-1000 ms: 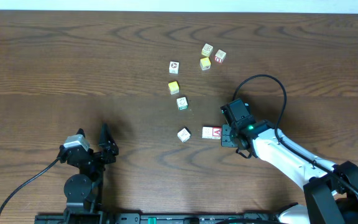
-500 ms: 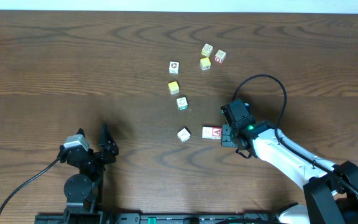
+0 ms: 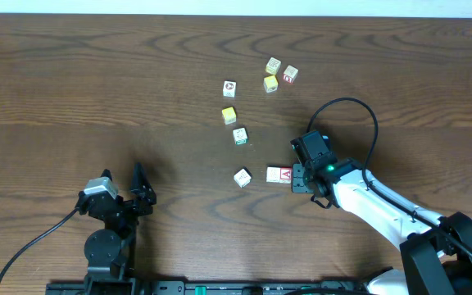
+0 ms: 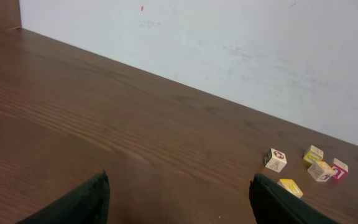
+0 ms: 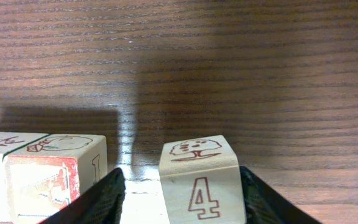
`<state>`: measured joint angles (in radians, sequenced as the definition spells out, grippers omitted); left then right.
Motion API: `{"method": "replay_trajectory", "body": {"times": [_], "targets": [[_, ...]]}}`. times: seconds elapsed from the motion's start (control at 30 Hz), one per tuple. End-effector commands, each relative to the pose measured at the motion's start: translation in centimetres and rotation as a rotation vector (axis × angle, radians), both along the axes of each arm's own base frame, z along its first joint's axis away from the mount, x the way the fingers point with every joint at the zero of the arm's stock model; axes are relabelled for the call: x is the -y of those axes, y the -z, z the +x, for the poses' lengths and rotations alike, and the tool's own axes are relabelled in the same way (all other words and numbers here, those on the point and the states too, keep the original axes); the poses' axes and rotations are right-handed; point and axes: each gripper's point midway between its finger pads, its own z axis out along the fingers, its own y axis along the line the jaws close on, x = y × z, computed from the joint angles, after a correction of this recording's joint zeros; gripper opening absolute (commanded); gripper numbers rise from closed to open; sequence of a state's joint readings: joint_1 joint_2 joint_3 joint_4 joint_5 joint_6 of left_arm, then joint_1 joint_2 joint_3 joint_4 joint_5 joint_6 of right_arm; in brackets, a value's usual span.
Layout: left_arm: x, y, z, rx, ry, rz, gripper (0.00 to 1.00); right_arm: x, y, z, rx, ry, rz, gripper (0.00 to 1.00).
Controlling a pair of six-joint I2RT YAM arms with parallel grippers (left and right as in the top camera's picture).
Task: Lift 5 blocks
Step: 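Set the 4 block down and open the right gripper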
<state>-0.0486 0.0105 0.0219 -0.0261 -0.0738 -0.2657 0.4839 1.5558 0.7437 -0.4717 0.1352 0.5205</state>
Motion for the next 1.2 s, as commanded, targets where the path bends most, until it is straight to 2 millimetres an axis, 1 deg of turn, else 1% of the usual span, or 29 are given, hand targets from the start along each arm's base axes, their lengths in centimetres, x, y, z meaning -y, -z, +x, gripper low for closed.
{"method": "replay_trajectory", "body": {"times": [0.0, 0.03, 0.07, 0.1, 0.17, 0.2, 0.3, 0.53, 0.6, 0.83, 1.03, 1.17], "targets": [[-0.3, 1.7, -0.1, -0.052, -0.015, 0.003, 0.72, 0.2, 0.4, -0.3, -0.009, 0.002, -0.018, 0.48], [-0.3, 1.7, -0.1, -0.052, -0.015, 0.003, 0.73, 0.2, 0.4, -0.3, -0.009, 0.002, -0.018, 0.44], [-0.3, 1.7, -0.1, -0.052, -0.015, 0.003, 0.72, 0.2, 0.4, -0.3, -0.009, 0.002, -0.018, 0.42], [-0.3, 1.7, -0.1, -0.052, -0.015, 0.003, 0.72, 0.2, 0.4, -0.3, -0.009, 0.002, -0.018, 0.43], [-0.3, 1.7, -0.1, -0.052, -0.015, 0.003, 0.73, 0.2, 0.4, -0.3, -0.01, 0.002, -0.018, 0.51], [-0.3, 1.7, -0.1, -0.052, -0.015, 0.003, 0.73, 0.2, 0.5, -0.4, -0.012, 0.002, -0.019, 0.52], [-0.3, 1.7, -0.1, -0.052, -0.015, 0.003, 0.72, 0.4, 0.6, -0.8, -0.027, 0.003, -0.027, 0.52], [-0.3, 1.7, -0.1, -0.052, -0.015, 0.003, 0.72, 0.8, 1.3, -1.5, -0.039, 0.031, -0.026, 0.56], [-0.3, 1.7, -0.1, -0.052, -0.015, 0.003, 0.72, 0.7, 1.4, -1.3, -0.03, 0.03, -0.021, 0.58], [-0.3, 1.7, -0.1, -0.052, -0.015, 0.003, 0.72, 0.2, 1.0, -0.2, 0.015, 0.017, -0.001, 0.61], [-0.3, 1.7, -0.1, -0.052, -0.015, 0.003, 0.72, 0.2, 0.8, 0.3, 0.037, 0.007, -0.007, 0.61], [-0.3, 1.7, -0.1, -0.052, -0.015, 0.003, 0.73, 0.6, 0.8, 0.7, 0.047, 0.024, -0.003, 0.62]]}}
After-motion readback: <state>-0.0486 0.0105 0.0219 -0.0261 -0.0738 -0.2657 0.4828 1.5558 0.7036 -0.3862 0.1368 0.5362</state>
